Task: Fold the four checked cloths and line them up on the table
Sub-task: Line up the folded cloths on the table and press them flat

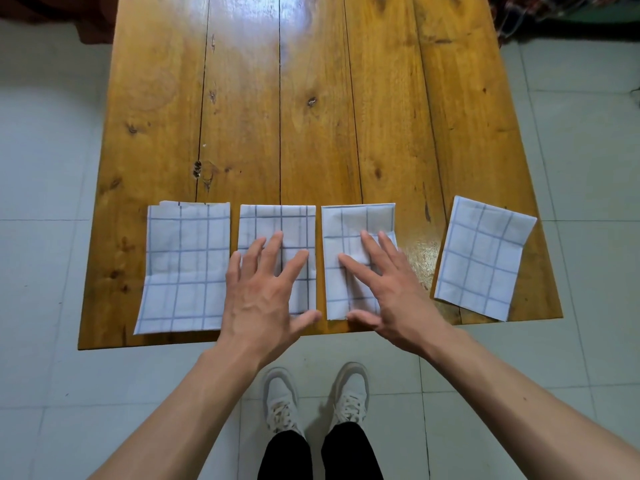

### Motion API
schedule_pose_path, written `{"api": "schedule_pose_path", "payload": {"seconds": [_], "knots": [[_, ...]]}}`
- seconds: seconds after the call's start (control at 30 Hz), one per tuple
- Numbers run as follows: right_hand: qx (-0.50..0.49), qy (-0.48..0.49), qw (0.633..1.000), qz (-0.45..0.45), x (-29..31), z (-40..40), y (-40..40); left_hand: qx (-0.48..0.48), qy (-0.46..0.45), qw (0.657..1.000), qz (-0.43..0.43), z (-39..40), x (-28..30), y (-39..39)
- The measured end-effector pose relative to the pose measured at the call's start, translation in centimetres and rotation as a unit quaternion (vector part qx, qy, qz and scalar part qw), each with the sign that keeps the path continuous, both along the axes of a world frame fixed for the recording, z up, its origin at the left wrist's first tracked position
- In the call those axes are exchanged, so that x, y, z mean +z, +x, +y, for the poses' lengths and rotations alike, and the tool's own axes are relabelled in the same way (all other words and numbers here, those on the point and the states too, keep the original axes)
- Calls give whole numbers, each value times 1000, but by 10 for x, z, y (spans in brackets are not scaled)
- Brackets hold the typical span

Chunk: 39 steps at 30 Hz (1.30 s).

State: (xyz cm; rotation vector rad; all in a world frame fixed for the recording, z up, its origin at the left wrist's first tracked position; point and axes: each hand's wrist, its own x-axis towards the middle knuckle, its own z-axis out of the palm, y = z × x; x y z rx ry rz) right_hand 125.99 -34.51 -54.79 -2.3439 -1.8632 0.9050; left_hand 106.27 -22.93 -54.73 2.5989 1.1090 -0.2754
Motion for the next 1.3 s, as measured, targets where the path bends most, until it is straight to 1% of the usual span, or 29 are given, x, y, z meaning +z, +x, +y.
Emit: {"api": "schedule_pose_path", "payload": {"seconds": [0.17,0.47,0.53,0.7,0.87,1.0,1.1,1.2,1.3], "knots": [[-1,10,1000,-5,-3,-2,1,-18,-8,1000,13,0,0,-5],[-2,22,1000,-12,-5,-7,5,14,-12,1000,-9,-6,-4,1],[-8,42,999,-9,-4,-9,6,22,-17,999,-20,-6,-2,1],[-84,115,990,19,5,-21,18,34,-7,997,-68,-13,13,18],[-173,154,973,-11,12,-43,49,14,-12,997,-78,-30,19,56],[-251,116,959,-57,10,-65,74,-5,-24,997,-79,-46,17,84],[-269,68,958,-68,8,-76,86,-12,-27,997,-71,-54,15,97],[-277,27,960,-40,5,-84,93,-19,-22,998,-49,-57,12,102],[-285,20,958,-9,3,-86,96,-20,-27,999,-30,-58,10,101]]}}
